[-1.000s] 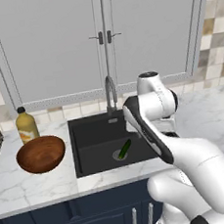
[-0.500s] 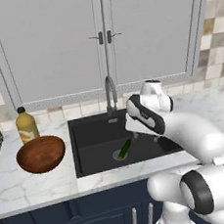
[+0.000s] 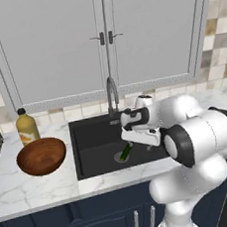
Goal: Pick the cucumber from the sink and place it in the bowl. Then pick the bowl and place it in the microwave. Then close the microwave door and press the start button.
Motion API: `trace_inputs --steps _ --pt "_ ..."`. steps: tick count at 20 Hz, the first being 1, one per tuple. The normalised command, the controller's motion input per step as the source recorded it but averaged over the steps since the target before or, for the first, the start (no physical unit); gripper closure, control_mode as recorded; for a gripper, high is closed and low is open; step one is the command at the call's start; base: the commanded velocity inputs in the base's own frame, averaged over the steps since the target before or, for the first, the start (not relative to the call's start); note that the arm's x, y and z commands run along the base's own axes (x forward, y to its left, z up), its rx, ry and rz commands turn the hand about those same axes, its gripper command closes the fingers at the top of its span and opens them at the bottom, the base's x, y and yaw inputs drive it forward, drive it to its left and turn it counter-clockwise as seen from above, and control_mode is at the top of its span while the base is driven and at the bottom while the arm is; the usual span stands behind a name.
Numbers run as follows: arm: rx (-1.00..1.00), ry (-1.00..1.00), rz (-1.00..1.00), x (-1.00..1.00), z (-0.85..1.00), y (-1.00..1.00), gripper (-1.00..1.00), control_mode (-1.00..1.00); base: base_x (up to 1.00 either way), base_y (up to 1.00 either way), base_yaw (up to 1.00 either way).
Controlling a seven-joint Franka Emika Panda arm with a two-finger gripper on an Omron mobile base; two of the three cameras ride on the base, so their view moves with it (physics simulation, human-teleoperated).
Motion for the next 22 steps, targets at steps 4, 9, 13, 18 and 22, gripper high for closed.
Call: trace_inputs --steps 4,9,13,18,22 --pt "0.00 0.04 0.05 0.93 -0.48 0.11 -1.00 -1.00 0.00 0.00 0.00" --pt "0.00 0.00 0.08 0.78 -0.59 0.03 -1.00 -1.00 0.00 0.00 0.00" --pt "0.00 0.00 0.09 0.63 -0.69 0.01 -1.00 -1.00 0.00 0.00 0.00" --pt "0.00 0.00 0.06 0.58 -0.59 0.03 -1.00 -1.00 0.00 0.00 0.00" --pt "0.00 0.00 0.01 0.64 -0.39 0.07 -1.00 -1.00 0.00 0.00 0.00"
